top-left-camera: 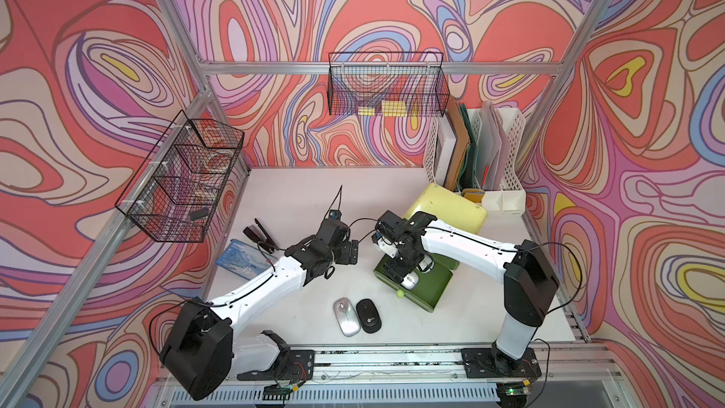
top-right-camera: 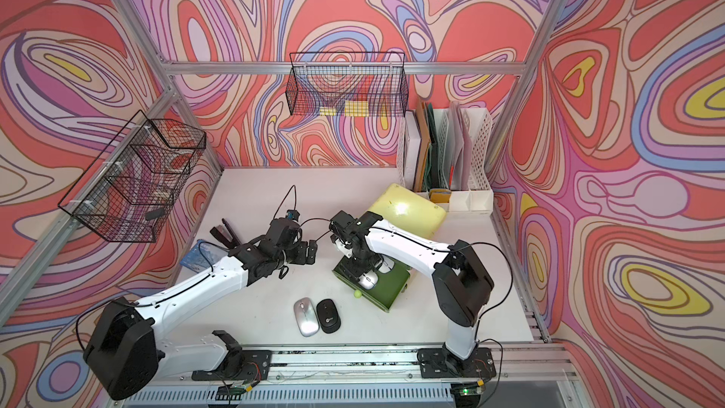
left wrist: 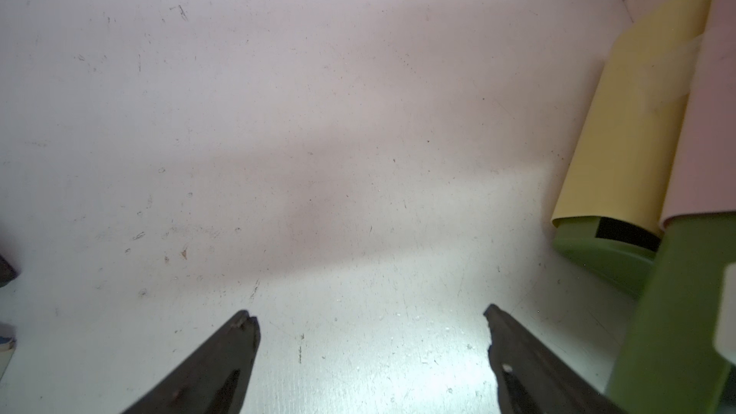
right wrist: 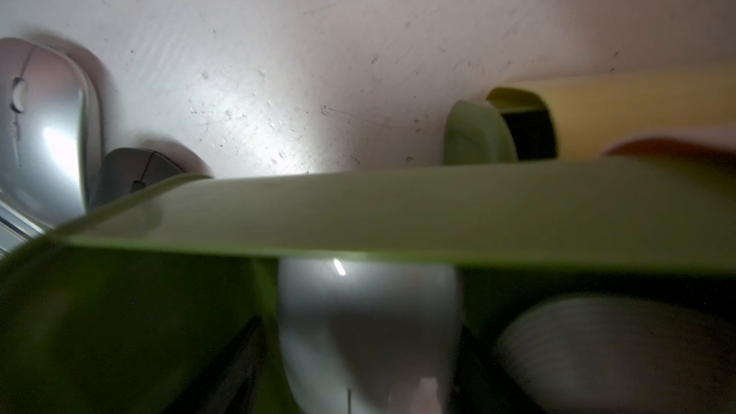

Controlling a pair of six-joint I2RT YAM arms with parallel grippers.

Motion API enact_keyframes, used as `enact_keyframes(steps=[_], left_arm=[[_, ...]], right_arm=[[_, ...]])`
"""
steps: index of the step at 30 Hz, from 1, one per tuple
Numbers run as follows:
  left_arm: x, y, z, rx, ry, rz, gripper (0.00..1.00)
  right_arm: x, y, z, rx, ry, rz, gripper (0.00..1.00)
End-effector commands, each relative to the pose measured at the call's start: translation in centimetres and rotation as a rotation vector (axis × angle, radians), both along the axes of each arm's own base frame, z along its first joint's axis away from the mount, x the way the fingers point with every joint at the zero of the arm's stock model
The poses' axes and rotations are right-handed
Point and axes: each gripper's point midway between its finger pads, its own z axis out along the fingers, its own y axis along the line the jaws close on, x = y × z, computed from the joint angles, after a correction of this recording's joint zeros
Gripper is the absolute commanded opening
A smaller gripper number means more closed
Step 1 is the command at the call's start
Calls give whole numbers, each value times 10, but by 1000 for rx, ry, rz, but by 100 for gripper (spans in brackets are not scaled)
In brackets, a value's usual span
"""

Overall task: Take the mice out of the drawer
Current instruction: Pick up the mouse from the drawer.

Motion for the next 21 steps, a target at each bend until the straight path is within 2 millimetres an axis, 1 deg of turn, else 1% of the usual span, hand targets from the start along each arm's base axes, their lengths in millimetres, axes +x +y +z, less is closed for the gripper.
enact_keyframes(steps=[1,4,7,12,16,21], left_arm=[[0,1,5,16,-6,0,94],[0,1,5,18,-7,-1,95],[1,2,7,21,-11,-1,95],[2,2,10,23,-19,-4,95],[2,0,9,15,-15,-4,95],[1,1,10,16,-17,-3,95]], right_arm=[[2,-14,-27,-108,44,-26,72],[5,-14,-32,-120,38,-36,72],[7,-13,-31,-118,30,-39,66],[12,-17,-27,-144,9,-38,45],[20,-13,-14,-126,-34,-39,40],[37,-4,15,-83,-121,-41,39]])
